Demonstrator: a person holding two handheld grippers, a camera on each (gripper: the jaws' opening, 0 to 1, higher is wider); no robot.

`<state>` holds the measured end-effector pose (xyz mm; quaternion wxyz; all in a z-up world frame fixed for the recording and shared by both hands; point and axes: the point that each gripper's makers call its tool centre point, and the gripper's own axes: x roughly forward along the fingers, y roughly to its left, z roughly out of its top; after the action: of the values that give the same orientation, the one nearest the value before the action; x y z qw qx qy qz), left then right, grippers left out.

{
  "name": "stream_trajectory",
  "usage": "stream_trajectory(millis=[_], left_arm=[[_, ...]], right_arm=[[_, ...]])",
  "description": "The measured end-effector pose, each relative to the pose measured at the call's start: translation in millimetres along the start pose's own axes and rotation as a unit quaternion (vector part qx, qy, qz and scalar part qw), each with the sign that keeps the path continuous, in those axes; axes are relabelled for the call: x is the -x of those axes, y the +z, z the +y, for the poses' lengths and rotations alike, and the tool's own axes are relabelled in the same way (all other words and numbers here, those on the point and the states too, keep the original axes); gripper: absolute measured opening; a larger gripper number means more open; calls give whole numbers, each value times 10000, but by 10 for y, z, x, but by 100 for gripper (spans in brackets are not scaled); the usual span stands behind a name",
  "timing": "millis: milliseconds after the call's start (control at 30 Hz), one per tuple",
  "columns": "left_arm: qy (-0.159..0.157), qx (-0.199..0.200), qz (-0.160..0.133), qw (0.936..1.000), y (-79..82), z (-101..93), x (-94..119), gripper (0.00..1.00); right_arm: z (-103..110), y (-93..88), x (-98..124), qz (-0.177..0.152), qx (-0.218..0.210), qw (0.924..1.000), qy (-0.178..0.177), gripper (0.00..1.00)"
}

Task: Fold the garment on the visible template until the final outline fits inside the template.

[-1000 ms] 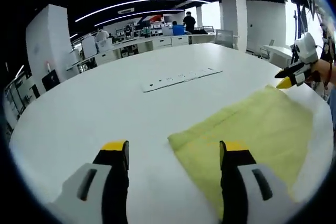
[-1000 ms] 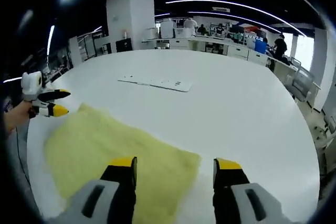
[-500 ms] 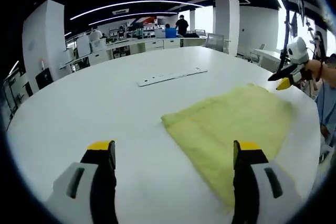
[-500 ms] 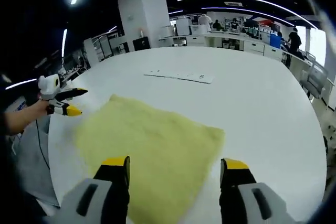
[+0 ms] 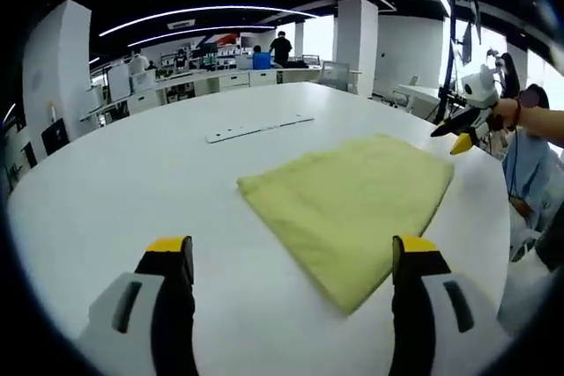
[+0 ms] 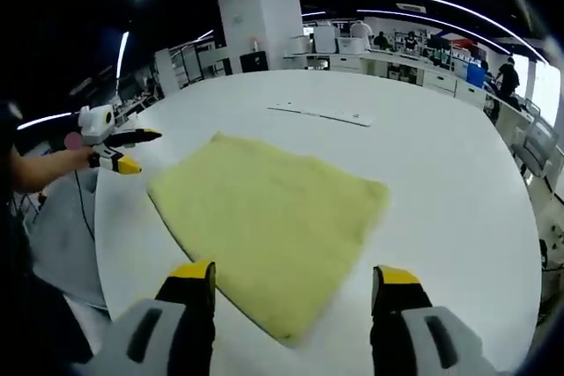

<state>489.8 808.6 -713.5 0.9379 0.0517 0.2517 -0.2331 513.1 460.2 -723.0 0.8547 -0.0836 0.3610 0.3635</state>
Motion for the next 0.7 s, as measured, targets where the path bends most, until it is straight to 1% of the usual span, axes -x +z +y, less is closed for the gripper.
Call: stream_trajectory(millis=[67,133,200,267,367,433,500,567,700], left_arm=[[-97,-9,5,10000,-32,-69,25,85],[-149,-4,24,9999,-75,-118,43,79],[-189,52,68,9998,-119,-154,48,74],[-293,72,93,9995,-172,-216,44,70],[-478,103,285,9984,-292,-318,49,63],[-517,96,387,9979,-358,-347,57,59],[-540,131,410,9976,-394,-363,68,56],[-590,213,442,9971,-432,-396,73,54],[-621,140,549,9965,-498,-437,61,44]], right_arm=[[16,-67,37,-7,43,10000,-2,69],[35,-143,63,22,56,10000,10,65],[53,-205,82,55,74,10000,26,58],[61,-271,104,88,112,9999,-7,53],[9,-378,125,190,135,9995,-196,47],[17,-424,135,182,197,9995,-193,37],[28,-465,133,184,175,9995,-170,29],[29,-498,122,183,165,9995,-175,27],[38,-592,82,243,106,9995,-151,25]])
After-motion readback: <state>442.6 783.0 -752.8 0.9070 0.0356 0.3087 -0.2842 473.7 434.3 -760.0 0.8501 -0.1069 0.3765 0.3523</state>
